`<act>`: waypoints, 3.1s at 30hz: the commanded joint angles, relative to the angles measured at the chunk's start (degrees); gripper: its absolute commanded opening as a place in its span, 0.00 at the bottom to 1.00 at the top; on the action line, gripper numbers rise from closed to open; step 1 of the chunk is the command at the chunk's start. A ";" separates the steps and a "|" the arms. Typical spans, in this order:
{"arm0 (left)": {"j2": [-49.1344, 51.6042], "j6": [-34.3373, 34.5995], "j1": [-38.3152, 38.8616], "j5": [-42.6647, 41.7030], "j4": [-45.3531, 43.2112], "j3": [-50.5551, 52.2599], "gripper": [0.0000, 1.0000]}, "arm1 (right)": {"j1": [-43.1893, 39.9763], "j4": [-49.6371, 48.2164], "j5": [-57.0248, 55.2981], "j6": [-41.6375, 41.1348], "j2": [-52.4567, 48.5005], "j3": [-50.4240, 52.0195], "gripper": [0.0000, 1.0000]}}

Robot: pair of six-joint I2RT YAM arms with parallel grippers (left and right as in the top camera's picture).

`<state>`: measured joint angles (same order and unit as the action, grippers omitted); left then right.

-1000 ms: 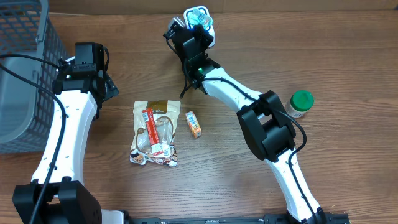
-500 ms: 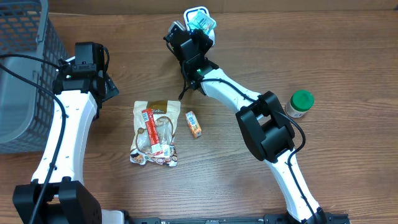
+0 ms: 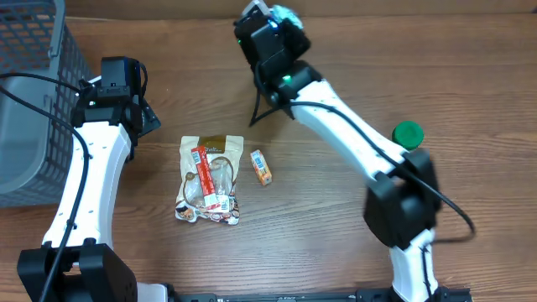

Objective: Scan the item barcode
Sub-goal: 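Carry the tissue pack back down and place it near the jar, then open the right gripper and release the tissue pack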

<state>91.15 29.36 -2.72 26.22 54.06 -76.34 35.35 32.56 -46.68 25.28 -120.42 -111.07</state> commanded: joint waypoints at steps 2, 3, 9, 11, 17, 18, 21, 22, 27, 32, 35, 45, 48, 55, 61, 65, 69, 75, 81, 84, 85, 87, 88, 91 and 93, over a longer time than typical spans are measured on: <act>0.24 -1.07 0.15 0.74 -0.15 -0.94 1.00 | -0.76 17.64 8.20 -22.27 7.30 -0.44 0.04; 0.24 -1.07 0.15 0.74 -0.15 -0.94 1.00 | -1.25 22.18 11.72 -24.76 7.85 -0.44 0.03; 0.24 -1.07 0.15 0.74 -0.15 -0.94 1.00 | -7.04 45.68 43.65 -28.92 7.72 1.22 0.04; 0.24 -1.07 0.15 0.74 -0.15 -0.94 1.00 | -9.66 47.60 46.62 -28.94 7.65 4.76 0.04; 0.24 -1.07 0.15 0.74 -0.15 -0.94 1.00 | -14.78 42.34 40.72 -28.94 7.63 16.20 0.04; 0.24 -1.07 0.15 0.74 -0.15 -0.94 1.00 | -15.56 41.40 38.64 -28.94 7.63 17.70 0.04; 0.24 -1.07 0.15 0.74 -0.15 -0.94 1.00 | -17.68 39.19 35.43 -28.96 7.63 20.70 0.04; 0.24 -1.07 0.15 0.74 -0.15 -0.94 1.00 | -18.38 38.32 35.10 -28.98 7.63 21.51 0.04; 0.24 -1.07 0.15 0.74 -0.15 -0.94 1.00 | -21.35 35.45 35.08 -28.96 7.58 22.69 0.48; 0.24 -1.07 0.15 0.74 -0.15 -0.94 1.00 | -22.36 31.98 30.23 -32.26 8.00 22.38 0.67; 0.24 -1.07 0.15 0.74 -0.15 -0.94 1.00 | -21.18 31.76 35.28 -38.56 8.57 21.51 0.67; 0.24 -1.07 0.15 0.74 -0.15 -0.94 1.00 | -13.42 24.20 52.39 -44.72 8.55 24.48 0.53; 0.24 -1.07 0.15 0.74 -0.15 -0.94 1.00 | -11.41 17.99 47.43 -47.17 8.48 28.09 0.53; 0.24 -1.07 0.15 0.74 -0.15 -0.94 1.00 | -11.43 5.20 40.09 -50.99 8.44 38.97 0.54; 0.24 -1.07 0.15 0.74 -0.15 -0.94 1.00 | -13.84 12.96 40.02 -50.99 8.48 41.48 0.54; 0.24 -1.07 0.15 0.74 -0.15 -0.94 1.00 | -14.75 16.76 40.46 -50.58 8.90 40.92 0.55; 0.24 -1.07 0.15 0.74 -0.15 -0.94 1.00 | -14.73 18.45 43.36 -47.34 9.20 40.26 0.58; 0.24 -1.07 0.15 0.74 -0.15 -0.94 1.00 | -14.75 16.68 44.41 -47.76 9.20 40.17 1.00; 0.24 -1.07 0.15 0.74 -0.15 -0.94 1.00 | -14.75 11.87 44.41 -47.78 9.20 40.17 1.00; 0.24 -1.07 0.15 0.74 -0.15 -0.94 1.00 | -14.75 10.45 44.41 -47.76 9.20 40.19 1.00; 0.24 -1.07 0.15 0.74 -0.15 -0.94 1.00 | -14.75 10.10 44.41 -47.78 9.20 40.17 1.00; 0.24 -1.07 0.15 0.74 -0.15 -0.94 1.00 | -14.75 9.55 44.41 -47.76 9.20 40.17 1.00; 0.24 -1.07 0.15 0.74 -0.15 -0.94 1.00 | -14.75 9.44 44.41 -47.76 9.20 40.17 1.00; 0.24 -1.07 0.15 0.74 -0.15 -0.94 1.00 | -14.75 9.46 44.41 -47.78 9.20 40.17 1.00; 0.24 -1.07 0.15 0.74 -0.15 -0.94 1.00 | -14.75 9.46 44.41 -47.76 9.20 40.17 1.00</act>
<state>91.15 29.36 -2.72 26.20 54.06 -76.34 20.71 42.39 -2.90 -22.50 -111.59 -71.29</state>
